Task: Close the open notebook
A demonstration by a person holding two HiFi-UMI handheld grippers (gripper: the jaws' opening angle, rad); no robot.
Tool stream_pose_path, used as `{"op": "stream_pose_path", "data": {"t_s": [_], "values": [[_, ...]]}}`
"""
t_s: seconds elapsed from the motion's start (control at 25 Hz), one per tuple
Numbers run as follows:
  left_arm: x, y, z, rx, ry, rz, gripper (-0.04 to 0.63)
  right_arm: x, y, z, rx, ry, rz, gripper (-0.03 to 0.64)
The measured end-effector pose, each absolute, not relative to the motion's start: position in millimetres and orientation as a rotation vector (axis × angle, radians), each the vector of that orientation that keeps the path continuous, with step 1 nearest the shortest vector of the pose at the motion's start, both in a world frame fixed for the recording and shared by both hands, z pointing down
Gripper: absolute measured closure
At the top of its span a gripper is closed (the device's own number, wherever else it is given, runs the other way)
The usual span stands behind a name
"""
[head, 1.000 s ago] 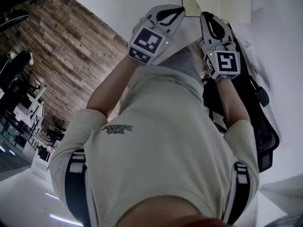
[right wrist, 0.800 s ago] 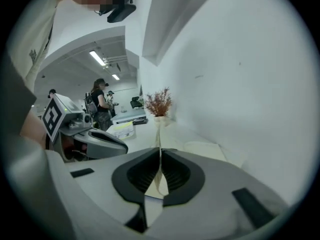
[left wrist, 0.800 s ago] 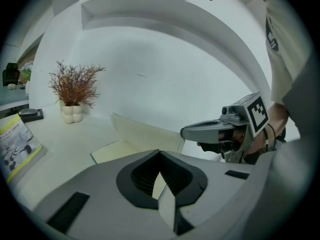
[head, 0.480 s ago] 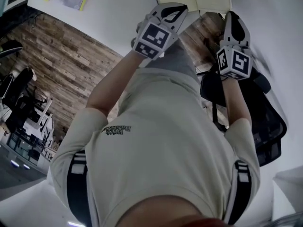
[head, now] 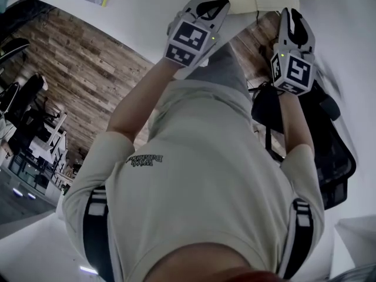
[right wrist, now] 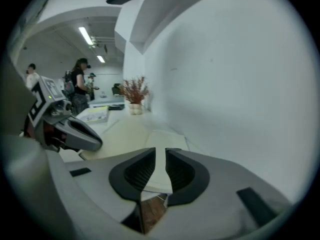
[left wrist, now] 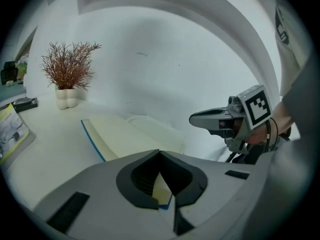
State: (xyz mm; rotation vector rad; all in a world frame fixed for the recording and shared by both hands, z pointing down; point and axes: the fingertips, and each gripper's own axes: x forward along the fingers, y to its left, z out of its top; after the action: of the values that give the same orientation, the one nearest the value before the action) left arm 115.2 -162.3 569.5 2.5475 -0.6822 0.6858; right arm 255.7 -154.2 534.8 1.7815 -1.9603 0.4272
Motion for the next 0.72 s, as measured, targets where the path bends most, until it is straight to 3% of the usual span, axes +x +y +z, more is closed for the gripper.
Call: {"op": "stream_pose_path", "data": {"t_s": [0.24, 0.32, 0.56, 0.68, 0.72], "values": [[84.4, -159.2, 554.9, 2.55, -0.726, 0.667, 0.581, 137.1, -154.5, 521.1, 1.305, -2.313, 0.32, 0.548], [73.6, -157.6, 550.3, 2.545, -0.747, 0.655, 0.581, 110.2, -150.2, 522.3, 1.169, -2.347, 0.255, 0.448], [38.4, -151.0, 558.2, 2.501, -0.824, 0.648, 0.581, 71.6, -141.1, 550.3, 1.01, -2.274, 0.139, 0.441], [27.9, -150.6, 562.6, 2.476, -0.853, 0.633, 0.581, 72.8, -143.0, 557.7, 1.077, -2.242, 0.186, 0.611], [25.1, -149.6, 564.6, 2.472, -0.859, 0.628, 0.581, 73.0, -141.6, 560.7, 1.088, -2.238, 0.214, 0.611]]}}
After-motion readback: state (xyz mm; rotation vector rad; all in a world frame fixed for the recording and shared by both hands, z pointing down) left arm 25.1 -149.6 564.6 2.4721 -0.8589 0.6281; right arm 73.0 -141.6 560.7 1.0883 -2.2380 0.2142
